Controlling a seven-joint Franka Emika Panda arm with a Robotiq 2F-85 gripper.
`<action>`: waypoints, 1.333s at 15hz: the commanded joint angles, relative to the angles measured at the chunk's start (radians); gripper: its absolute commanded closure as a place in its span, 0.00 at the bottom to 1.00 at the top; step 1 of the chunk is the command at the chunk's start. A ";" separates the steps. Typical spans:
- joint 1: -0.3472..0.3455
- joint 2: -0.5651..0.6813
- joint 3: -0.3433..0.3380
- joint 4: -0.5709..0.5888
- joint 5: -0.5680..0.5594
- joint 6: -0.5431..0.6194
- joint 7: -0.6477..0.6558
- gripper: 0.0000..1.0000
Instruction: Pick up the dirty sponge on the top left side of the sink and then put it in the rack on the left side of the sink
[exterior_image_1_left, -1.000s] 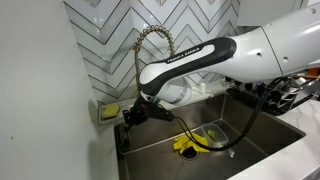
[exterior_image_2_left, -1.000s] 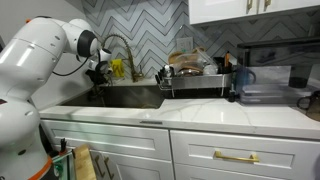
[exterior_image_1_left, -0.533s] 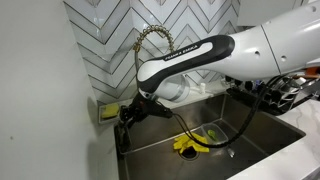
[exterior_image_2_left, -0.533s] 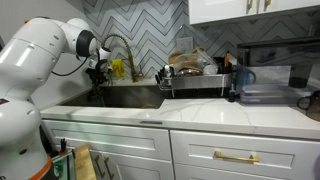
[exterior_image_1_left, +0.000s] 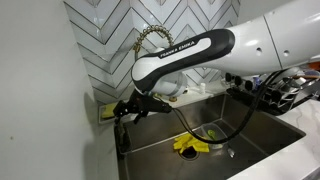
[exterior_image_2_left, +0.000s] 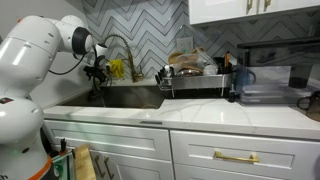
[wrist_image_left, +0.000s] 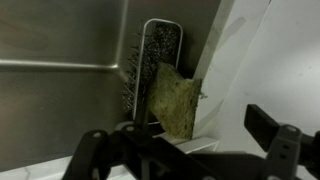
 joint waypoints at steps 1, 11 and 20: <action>0.076 -0.130 -0.101 -0.039 -0.076 -0.148 0.134 0.00; 0.178 -0.379 -0.192 -0.021 -0.297 -0.731 0.305 0.00; 0.225 -0.504 -0.211 -0.080 -0.447 -0.568 0.659 0.00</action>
